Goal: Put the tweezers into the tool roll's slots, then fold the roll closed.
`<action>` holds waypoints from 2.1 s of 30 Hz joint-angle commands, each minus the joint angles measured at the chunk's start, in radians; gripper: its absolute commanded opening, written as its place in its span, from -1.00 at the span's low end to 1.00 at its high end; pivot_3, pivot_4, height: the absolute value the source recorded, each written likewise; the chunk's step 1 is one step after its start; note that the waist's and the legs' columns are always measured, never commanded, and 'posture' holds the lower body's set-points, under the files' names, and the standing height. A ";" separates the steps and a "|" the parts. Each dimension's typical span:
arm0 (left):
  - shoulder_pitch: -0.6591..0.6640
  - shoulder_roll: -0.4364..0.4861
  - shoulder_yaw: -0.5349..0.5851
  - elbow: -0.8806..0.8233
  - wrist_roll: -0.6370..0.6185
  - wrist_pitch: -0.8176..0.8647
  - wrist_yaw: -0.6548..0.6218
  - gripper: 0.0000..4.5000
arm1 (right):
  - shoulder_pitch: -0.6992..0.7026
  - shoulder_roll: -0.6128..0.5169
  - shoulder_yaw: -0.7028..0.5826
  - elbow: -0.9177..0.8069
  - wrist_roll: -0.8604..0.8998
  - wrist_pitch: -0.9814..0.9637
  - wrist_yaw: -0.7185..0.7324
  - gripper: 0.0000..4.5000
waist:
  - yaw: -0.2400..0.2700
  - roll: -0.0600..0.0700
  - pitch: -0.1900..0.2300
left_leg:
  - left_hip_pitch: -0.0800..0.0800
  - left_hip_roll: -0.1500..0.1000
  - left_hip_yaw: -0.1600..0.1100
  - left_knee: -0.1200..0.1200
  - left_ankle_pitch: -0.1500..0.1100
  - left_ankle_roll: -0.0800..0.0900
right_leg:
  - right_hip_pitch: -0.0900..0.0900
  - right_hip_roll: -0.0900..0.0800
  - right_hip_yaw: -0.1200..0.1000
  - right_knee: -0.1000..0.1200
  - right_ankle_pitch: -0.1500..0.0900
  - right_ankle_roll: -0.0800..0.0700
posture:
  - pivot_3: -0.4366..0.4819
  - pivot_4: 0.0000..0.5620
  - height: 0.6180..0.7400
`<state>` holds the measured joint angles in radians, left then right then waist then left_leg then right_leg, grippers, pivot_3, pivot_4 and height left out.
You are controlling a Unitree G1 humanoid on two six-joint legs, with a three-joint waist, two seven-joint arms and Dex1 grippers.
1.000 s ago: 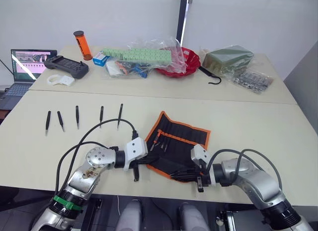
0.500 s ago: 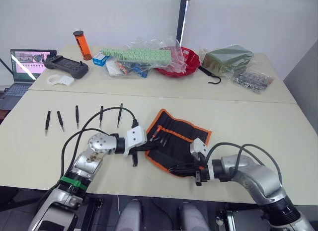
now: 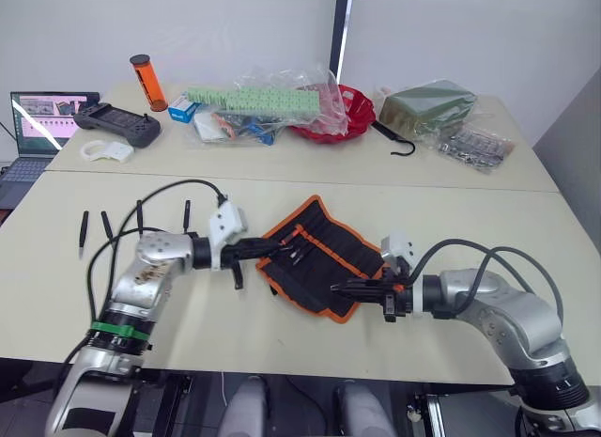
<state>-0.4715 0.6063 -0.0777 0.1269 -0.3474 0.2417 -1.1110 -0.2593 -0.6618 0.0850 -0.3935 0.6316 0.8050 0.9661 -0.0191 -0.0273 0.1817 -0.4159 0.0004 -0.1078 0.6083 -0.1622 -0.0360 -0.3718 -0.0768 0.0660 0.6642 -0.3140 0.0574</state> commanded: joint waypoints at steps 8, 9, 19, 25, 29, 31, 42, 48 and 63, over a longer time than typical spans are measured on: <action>0.116 0.154 0.284 -0.083 -0.136 0.174 0.050 0.26 | -0.004 -0.096 -0.112 0.069 -0.007 -0.075 0.043 0.28 | -0.003 0.000 0.001 | 0.000 0.000 0.000 0.000 0.000 0.000 | 0.000 0.000 0.000 0.000 0.000 0.000 | -0.05 -0.47 1.00; 0.129 0.163 0.302 -0.089 -0.142 0.181 0.058 0.42 | -0.001 -0.102 -0.121 0.075 -0.008 -0.085 0.046 0.45 | -0.002 0.000 0.001 | 0.000 0.000 0.000 0.000 0.000 0.000 | 0.000 0.000 0.000 0.000 0.000 0.000 | -0.05 -0.47 1.00; 0.494 0.194 0.665 -0.238 -0.191 0.206 0.176 0.99 | 0.033 -0.156 -0.256 0.306 -0.079 -0.280 0.082 1.00 | -0.003 0.000 0.002 | 0.000 0.001 0.001 -0.001 0.000 0.000 | 0.000 -0.001 0.001 -0.001 0.001 -0.001 | -0.05 -0.47 1.00; 0.726 0.100 0.864 -0.258 -0.130 0.076 0.273 0.99 | -0.010 -0.144 -0.304 0.531 -0.201 -0.511 0.030 1.00 | -0.003 0.000 0.002 | 0.001 0.001 0.003 -0.001 0.000 0.000 | 0.000 -0.002 0.002 -0.002 0.001 -0.002 | -0.05 -0.47 1.00; 0.799 0.058 0.909 -0.251 -0.126 0.034 0.309 0.99 | -0.049 -0.117 -0.317 0.644 -0.239 -0.618 0.005 1.00 | 0.002 0.000 0.002 | 0.001 0.002 0.004 -0.001 0.000 0.000 | 0.000 -0.001 0.003 -0.003 0.002 -0.003 | -0.05 -0.47 1.00; 0.823 0.042 0.908 -0.268 -0.138 0.030 0.314 0.99 | -0.062 -0.107 -0.320 0.682 -0.228 -0.654 0.044 1.00 | 0.005 0.001 0.002 | 0.002 0.002 0.004 -0.001 0.000 0.000 | 0.001 -0.001 0.003 -0.003 0.002 -0.003 | -0.05 -0.47 1.00; 0.879 -0.049 0.940 -0.367 -0.191 0.039 0.423 0.99 | -0.151 -0.096 -0.246 0.513 -0.123 -0.448 0.153 1.00 | -0.013 0.001 0.003 | 0.002 0.003 0.005 -0.001 0.000 0.000 | 0.001 -0.001 0.003 -0.003 0.002 -0.003 | -0.05 -0.47 1.00; 0.973 -0.166 0.971 -0.491 -0.223 0.039 0.512 0.99 | -0.360 -0.055 -0.120 0.404 -0.078 -0.288 0.208 1.00 | -0.024 0.001 0.003 | 0.002 0.004 0.006 -0.002 0.000 -0.001 | 0.000 0.000 0.003 -0.004 0.002 -0.004 | -0.05 -0.47 1.00; 1.128 -0.412 1.029 -0.624 -0.309 -0.007 0.736 0.99 | -0.621 0.042 0.021 0.342 -0.044 -0.172 0.339 1.00 | 0.002 -0.002 0.003 | 0.000 0.004 0.006 -0.001 -0.001 -0.001 | 0.000 0.000 0.002 -0.008 0.003 -0.003 | -0.05 -0.47 1.00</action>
<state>0.6608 0.1784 0.9224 -0.4739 -0.6332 0.2300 -0.4109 -0.8588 -0.6120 0.1127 -0.0113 0.5686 0.6234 1.2912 -0.0167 -0.0289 0.1850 -0.4159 0.0041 -0.1022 0.6075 -0.1629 -0.0371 -0.3720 -0.0771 0.0683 0.6559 -0.3110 0.0539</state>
